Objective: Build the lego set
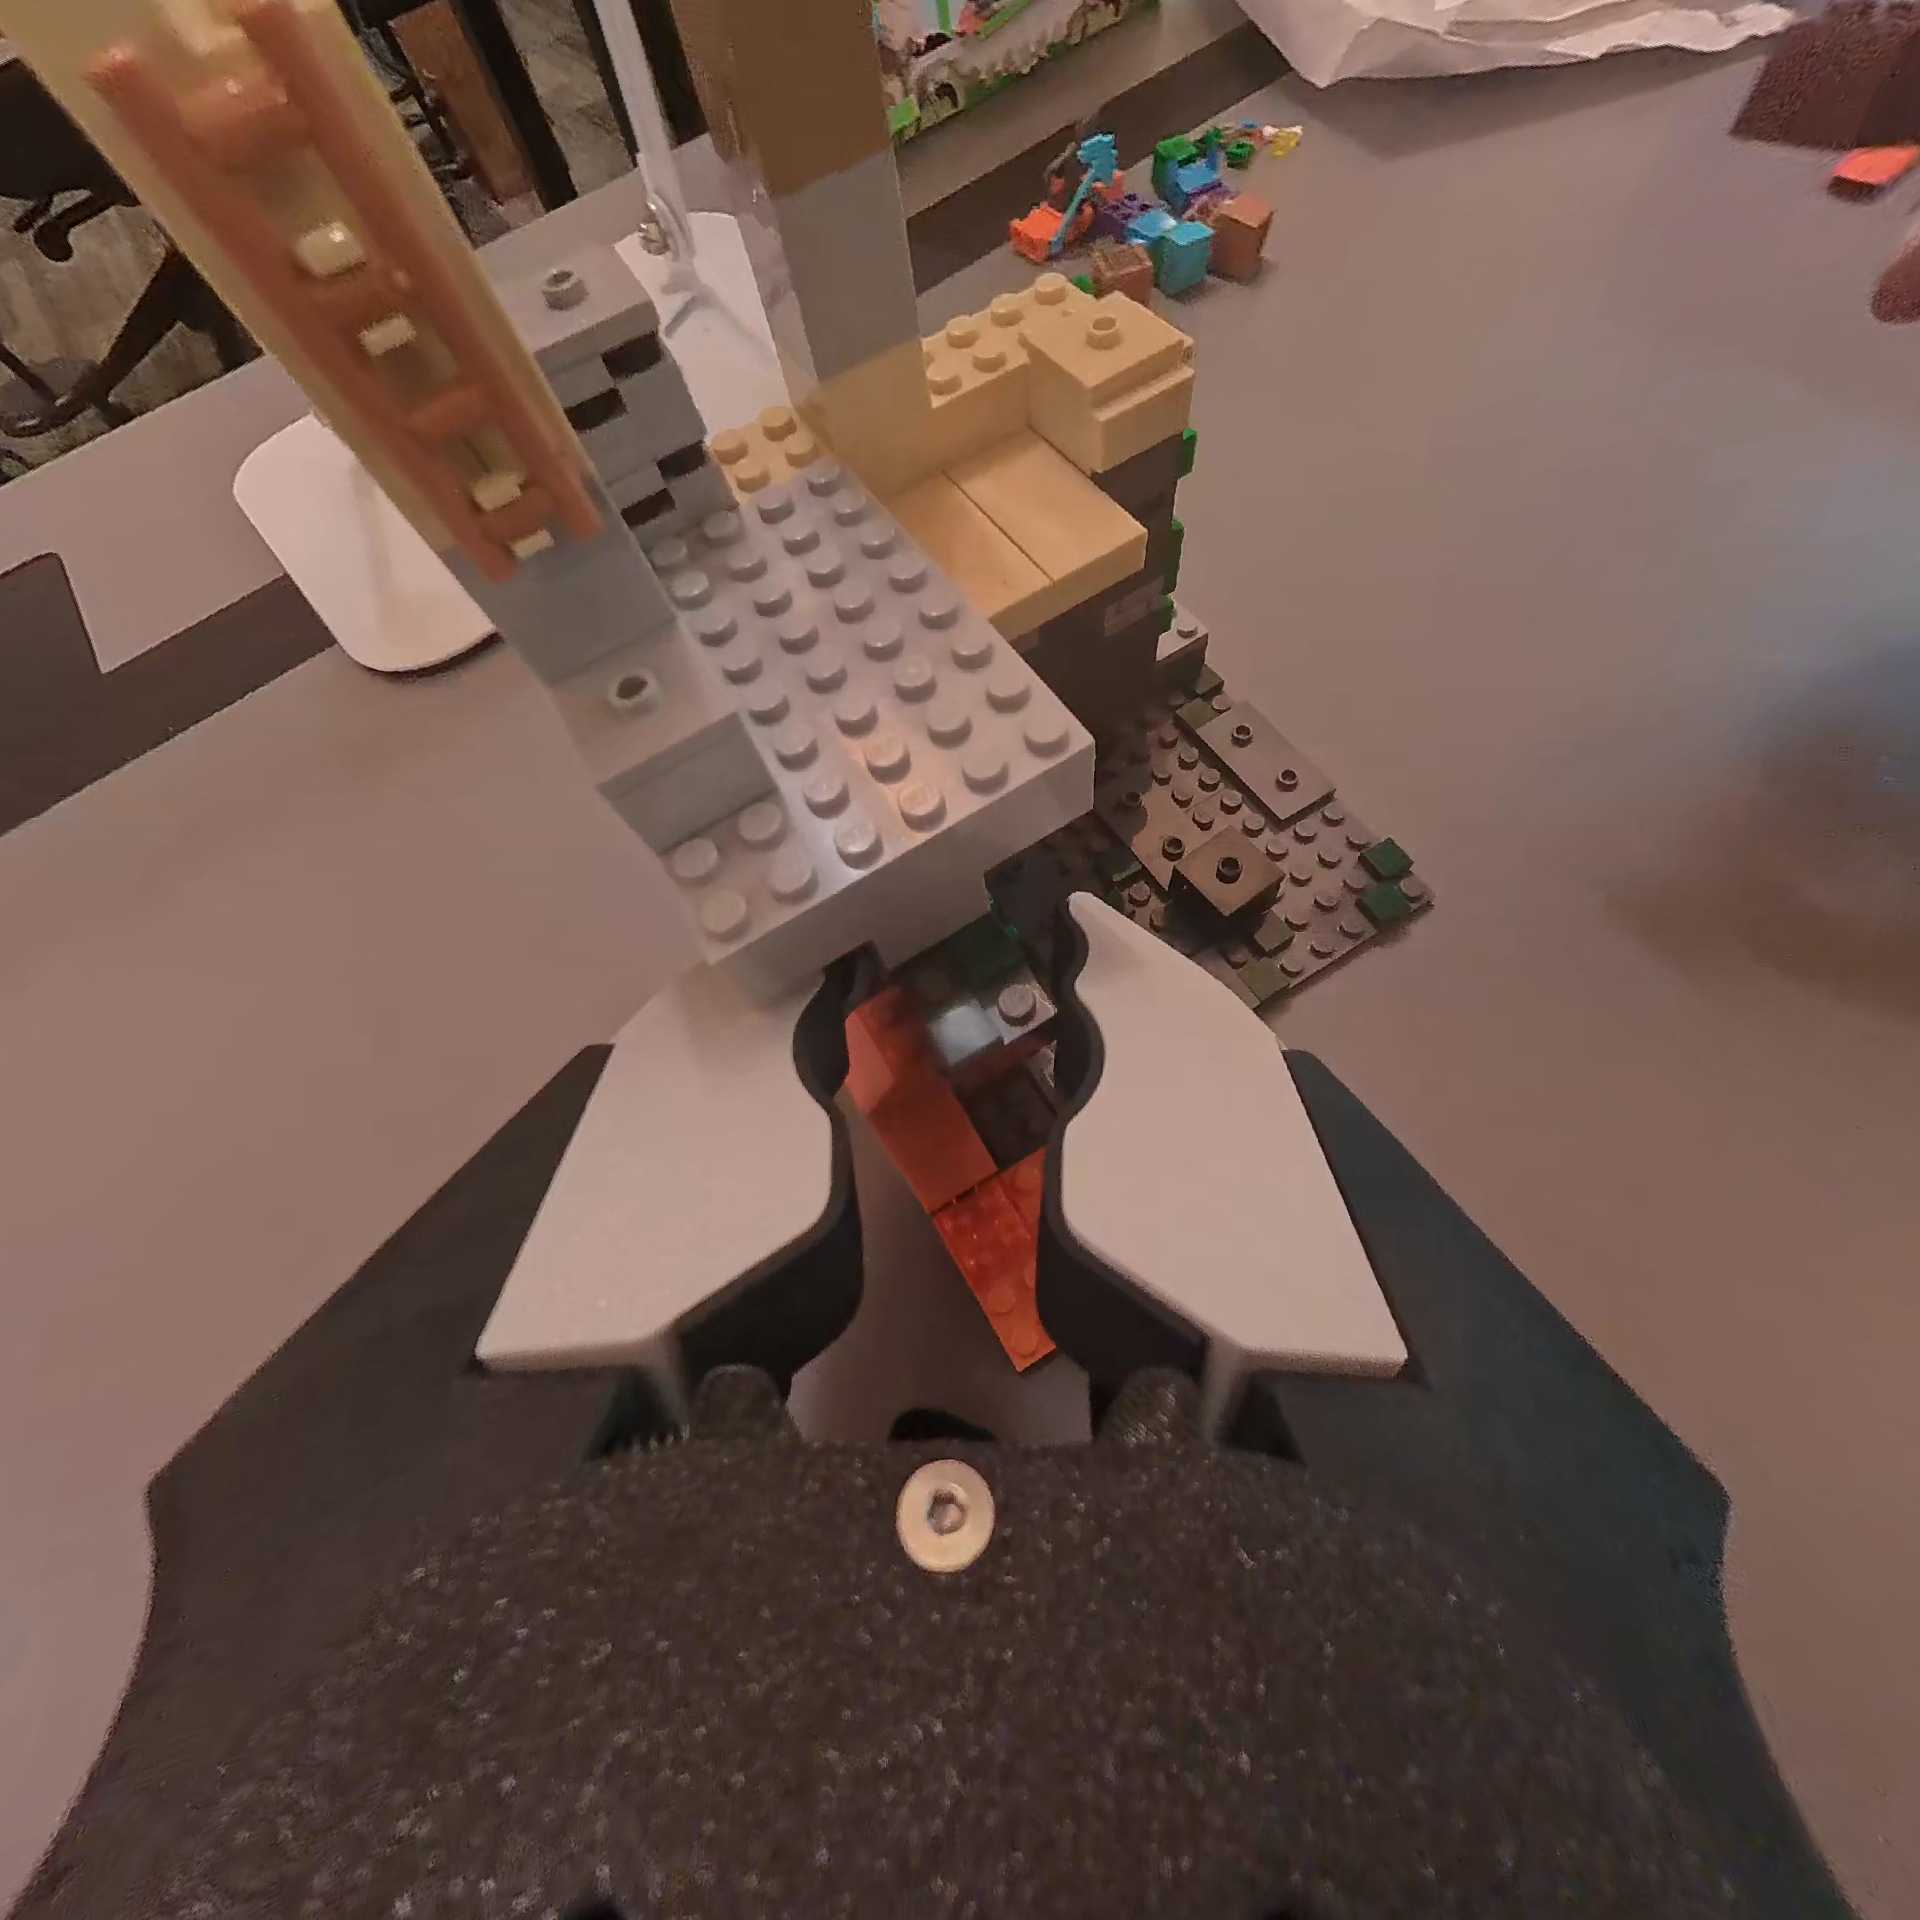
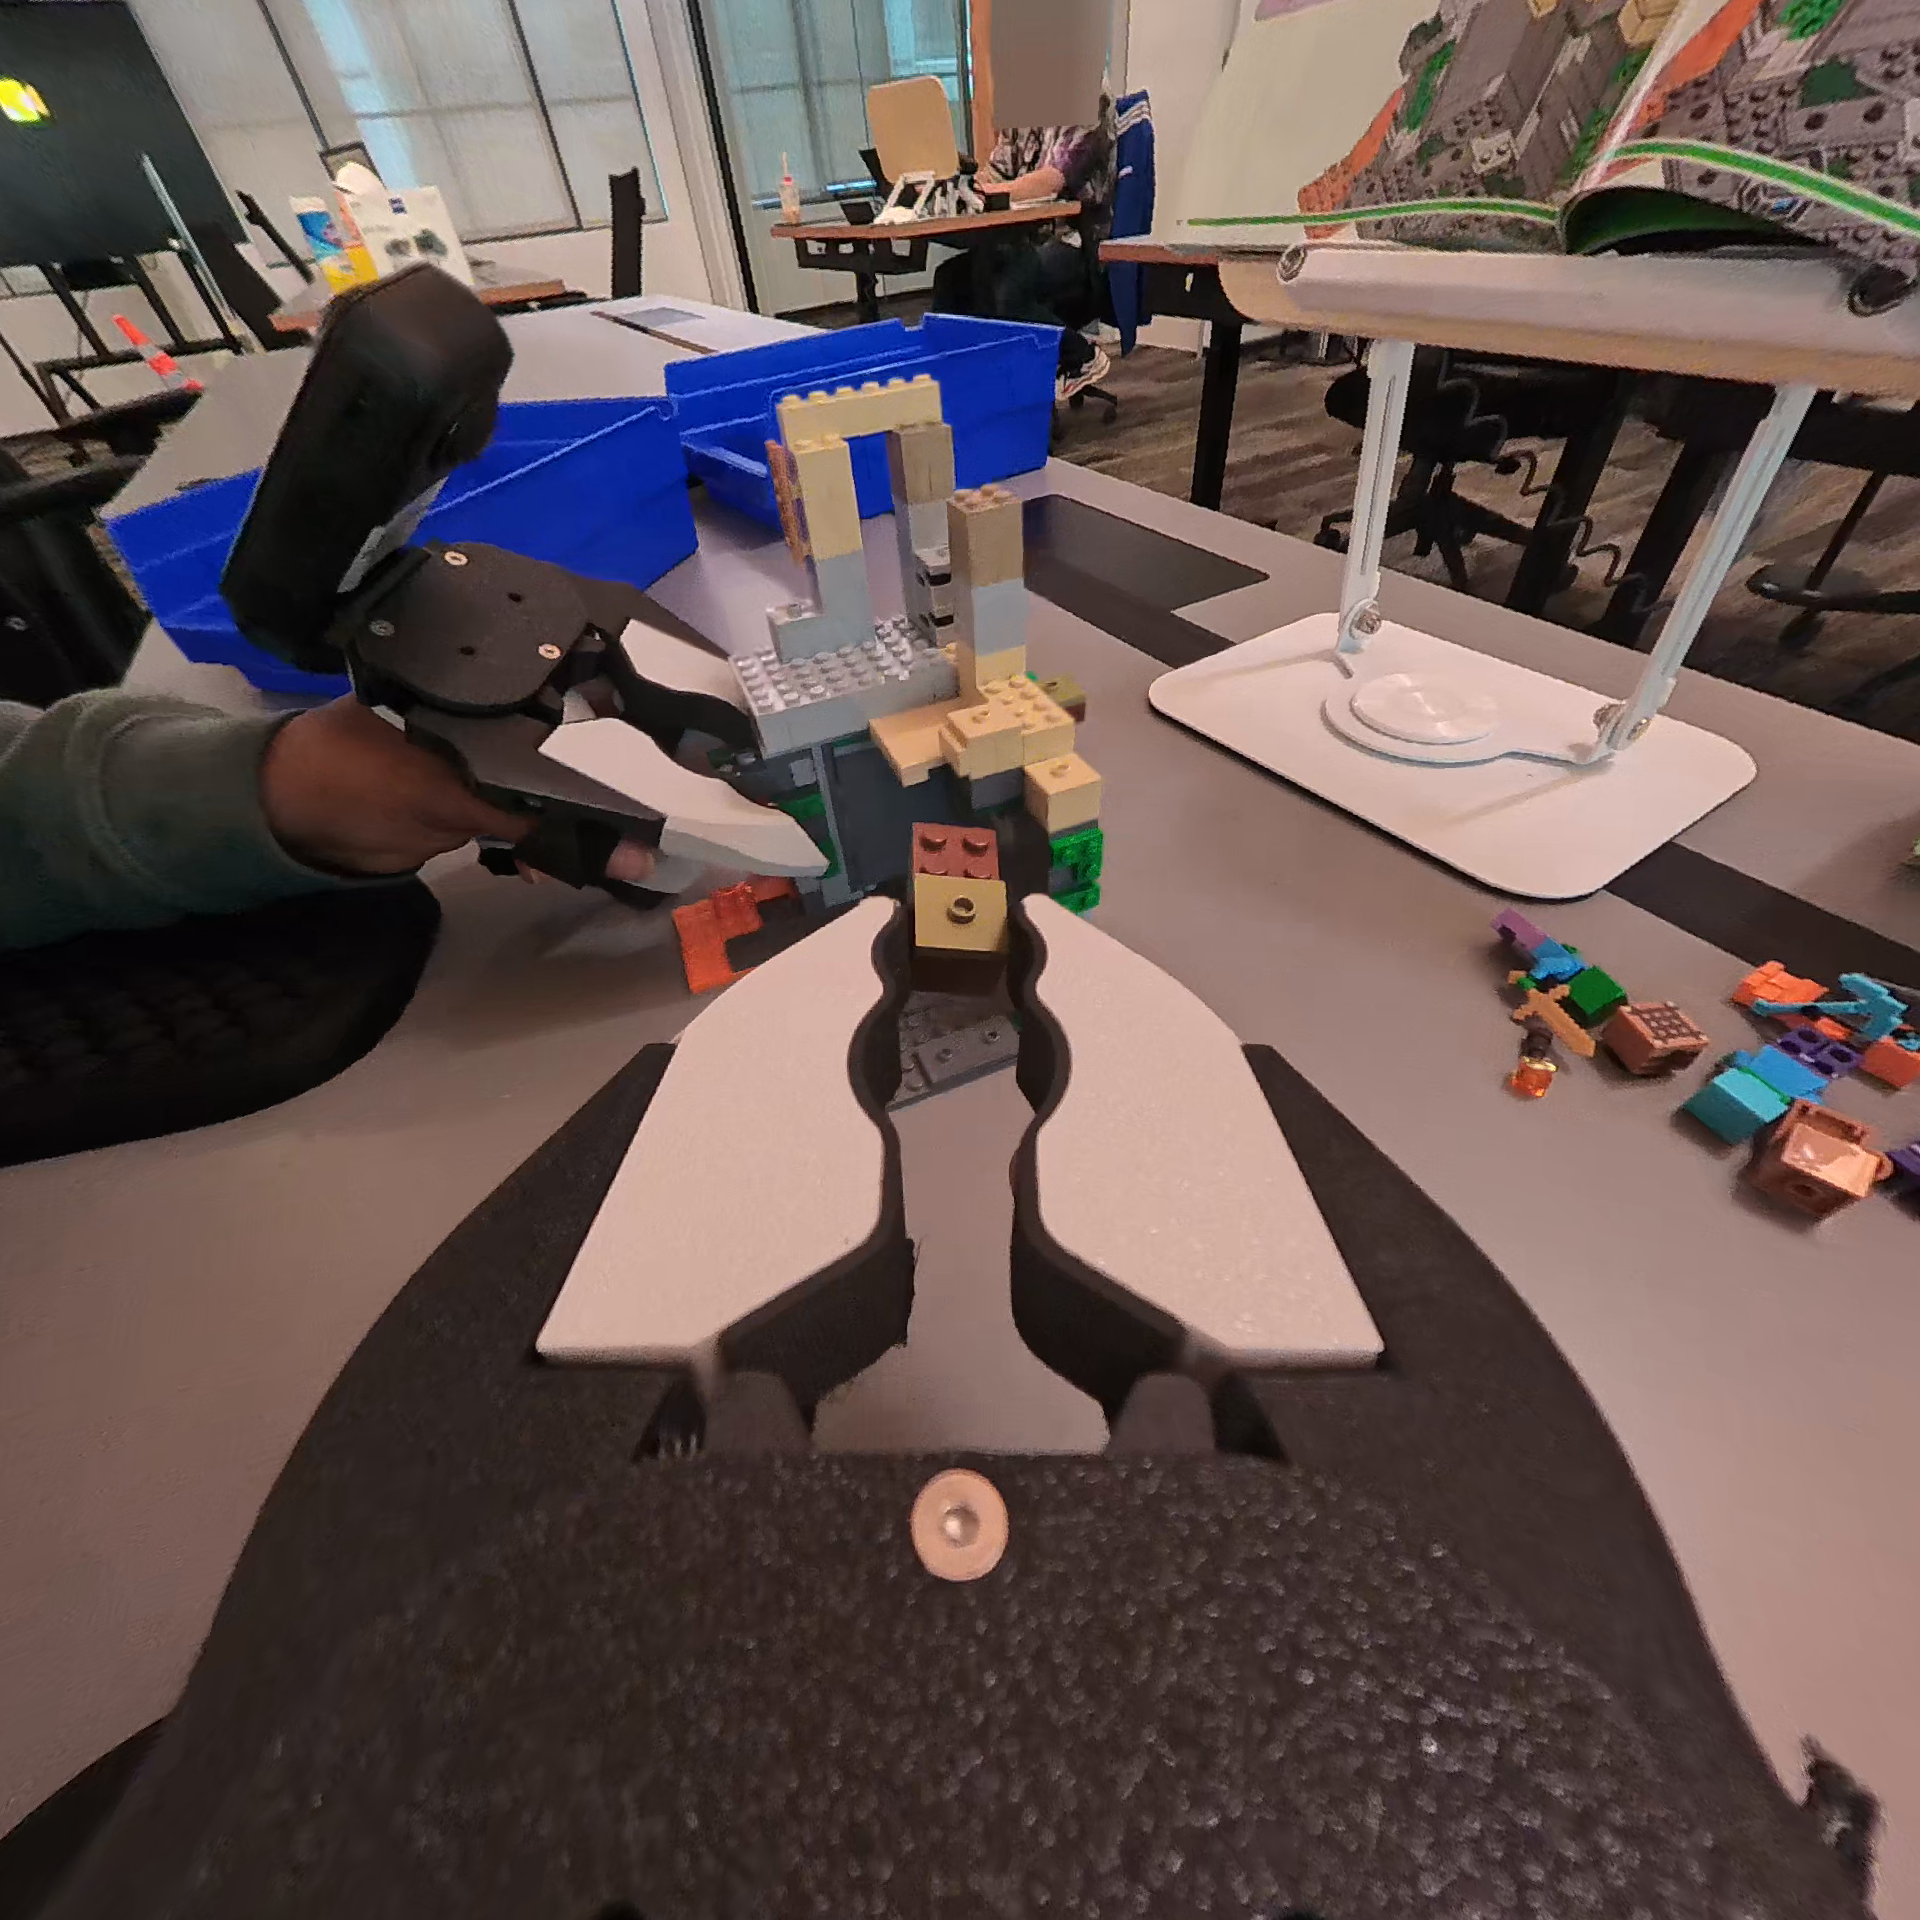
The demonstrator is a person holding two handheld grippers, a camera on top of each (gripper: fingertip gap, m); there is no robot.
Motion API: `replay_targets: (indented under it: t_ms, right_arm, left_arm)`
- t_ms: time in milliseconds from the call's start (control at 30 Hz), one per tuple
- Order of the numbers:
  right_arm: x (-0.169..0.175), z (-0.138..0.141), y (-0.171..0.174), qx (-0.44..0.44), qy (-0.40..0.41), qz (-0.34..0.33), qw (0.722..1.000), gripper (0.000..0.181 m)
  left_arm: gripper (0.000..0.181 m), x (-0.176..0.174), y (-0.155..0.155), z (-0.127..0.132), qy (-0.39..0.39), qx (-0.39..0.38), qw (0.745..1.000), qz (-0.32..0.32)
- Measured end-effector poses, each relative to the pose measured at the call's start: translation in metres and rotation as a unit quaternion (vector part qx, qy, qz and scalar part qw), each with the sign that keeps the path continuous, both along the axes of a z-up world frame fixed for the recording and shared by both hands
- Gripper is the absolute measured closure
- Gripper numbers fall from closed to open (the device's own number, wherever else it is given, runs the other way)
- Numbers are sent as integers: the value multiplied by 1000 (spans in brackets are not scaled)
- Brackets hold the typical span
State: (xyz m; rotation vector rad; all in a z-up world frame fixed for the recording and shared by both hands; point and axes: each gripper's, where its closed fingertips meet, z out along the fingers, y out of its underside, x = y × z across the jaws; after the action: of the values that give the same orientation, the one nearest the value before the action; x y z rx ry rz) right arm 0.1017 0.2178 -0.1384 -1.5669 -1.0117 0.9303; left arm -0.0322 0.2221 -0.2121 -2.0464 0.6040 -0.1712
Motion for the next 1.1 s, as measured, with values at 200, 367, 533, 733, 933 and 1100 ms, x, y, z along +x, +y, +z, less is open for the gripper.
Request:
replay_targets:
  t_ms: [200, 367, 533, 733, 933, 1100]
  right_arm:
    - [-11, 23, -5, 15, -37, 54, 998, 164]
    - [-42, 57, 2, 28, -112, 113, 987, 164]
    - [-77, 68, 20, 22, -194, 155, 968, 164]
    - [-93, 52, 32, -36, -219, 171, 960, 164]
    - [-92, 42, 31, -35, -219, 161, 962, 164]
    - [-90, 38, 30, -19, -225, 160, 961, 164]
  left_arm:
    - [145, 12, -19, 0, 10, -7, 1000, -24]
    - [138, 18, -29, 3, -14, -21, 999, -41]
    - [130, 8, -41, 13, -57, -28, 997, -50]
    - [132, -25, -51, 37, -86, 12, 996, -37]
    - [134, -51, -45, 58, -109, 45, 993, -24]
    - [145, -49, -36, 109, -80, 107, 989, -66]
